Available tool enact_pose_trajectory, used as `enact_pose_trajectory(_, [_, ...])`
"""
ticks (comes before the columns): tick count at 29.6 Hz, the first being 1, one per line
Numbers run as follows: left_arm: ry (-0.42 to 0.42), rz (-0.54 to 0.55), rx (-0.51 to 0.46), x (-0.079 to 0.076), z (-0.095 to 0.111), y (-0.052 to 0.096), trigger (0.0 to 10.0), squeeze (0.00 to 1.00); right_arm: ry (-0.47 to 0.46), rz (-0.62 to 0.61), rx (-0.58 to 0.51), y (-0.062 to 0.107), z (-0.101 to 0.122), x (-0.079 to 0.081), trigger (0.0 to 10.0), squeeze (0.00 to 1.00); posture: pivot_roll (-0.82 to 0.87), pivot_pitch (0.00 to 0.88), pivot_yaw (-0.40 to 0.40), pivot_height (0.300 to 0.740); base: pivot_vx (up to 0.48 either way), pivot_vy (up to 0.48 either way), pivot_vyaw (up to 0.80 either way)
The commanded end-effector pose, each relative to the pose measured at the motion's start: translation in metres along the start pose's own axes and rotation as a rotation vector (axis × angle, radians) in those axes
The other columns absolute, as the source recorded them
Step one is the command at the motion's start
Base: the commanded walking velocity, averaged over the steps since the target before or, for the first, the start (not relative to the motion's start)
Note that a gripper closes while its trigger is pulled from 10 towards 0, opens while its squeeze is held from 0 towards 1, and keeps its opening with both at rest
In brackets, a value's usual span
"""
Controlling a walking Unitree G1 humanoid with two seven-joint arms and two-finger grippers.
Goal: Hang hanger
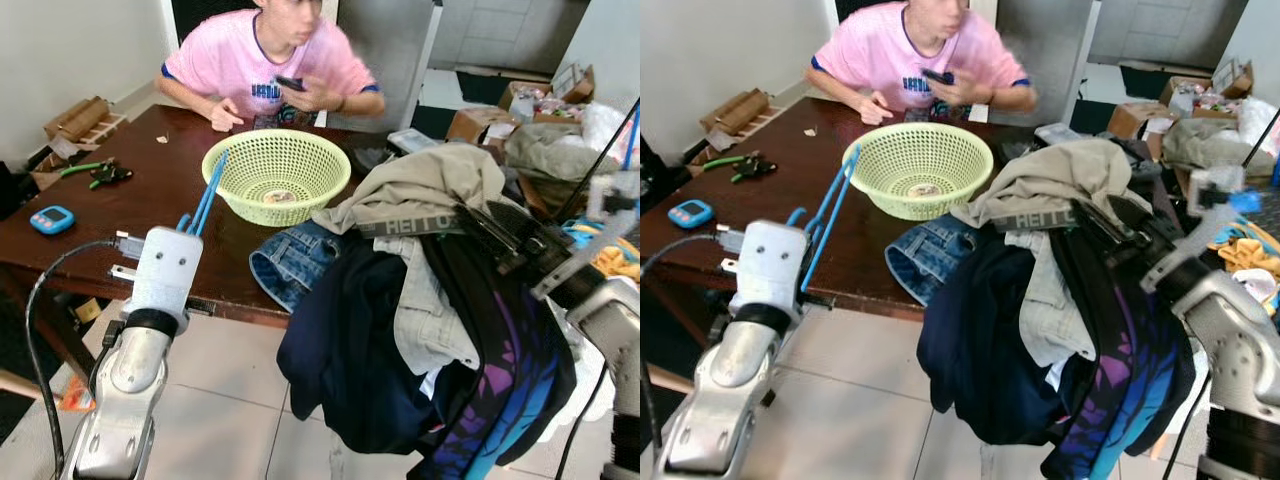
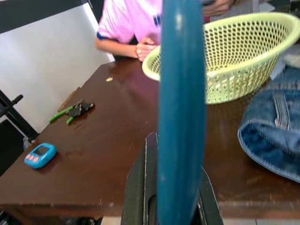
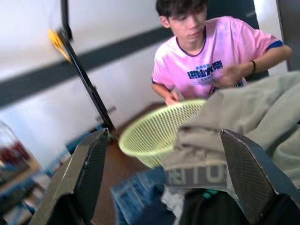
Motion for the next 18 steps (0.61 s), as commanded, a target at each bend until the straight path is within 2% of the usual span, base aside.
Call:
enact_pose_trajectory(1, [-0.030, -0.009, 0.001, 0.001, -0.003, 0.002, 10.0, 0.00, -0.019, 0.030, -0.037, 0.005, 0.006, 0.006, 10.0, 0.00, 0.09, 0.067, -0.028, 0.740, -0.326, 0.000, 0.00])
enact_pose_trajectory(6, [-0.034, -0.012, -0.001, 0.000, -0.003, 0.002, 10.0, 0.00, -0.030, 0.059, -0.046, 0.008, 0.007, 0.010, 10.0, 0.00, 0.09, 0.064, -0.026, 0.740, -0.325, 0.000, 0.00])
enact_pose_trajectory(11, [-0.028, -0.016, 0.007, -0.001, -0.007, 0.001, 10.0, 0.00, -0.019, 0.014, -0.034, 0.006, 0.001, 0.002, 10.0, 0.00, 0.09, 0.057, -0.027, 0.740, -0.331, 0.000, 0.00])
enact_pose_trajectory(12, [-0.008, -0.025, 0.020, -0.003, -0.010, 0.002, 10.0, 0.00, -0.006, -0.036, -0.025, 0.004, -0.004, -0.005, 10.0, 0.00, 0.09, 0.057, -0.027, 0.740, 0.000, 0.000, 0.00])
enact_pose_trajectory(13, [-0.008, -0.025, 0.020, -0.003, -0.010, 0.002, 10.0, 0.00, -0.006, -0.036, -0.025, 0.004, -0.004, -0.005, 10.0, 0.00, 0.09, 0.057, -0.027, 0.740, 0.000, 0.000, 0.00])
enact_pose_trajectory(15, [0.080, -0.061, 0.052, -0.006, -0.021, 0.004, 10.0, 0.00, 0.014, -0.116, 0.004, 0.003, -0.018, -0.016, 10.0, 0.00, 0.09, 0.056, -0.027, 0.740, 0.000, 0.000, 0.00])
enact_pose_trajectory(18, [0.106, -0.072, 0.057, -0.007, -0.024, 0.005, 10.0, 0.00, 0.015, -0.130, 0.010, 0.004, -0.021, -0.018, 10.0, 0.00, 0.09, 0.056, -0.027, 0.740, 0.000, 0.000, 0.00])
Point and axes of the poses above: a point about 5 cm out from each wrist's last joint towards the gripper, its own y axis pointing back from the gripper into the wrist, its own z axis along the axis of the wrist's last joint, x = y × z, the point moved 4 cm from there along -y, pointing out of the wrist towards the gripper, and after that the axes turned 14 degrees about -y, right-handed, at the moved point
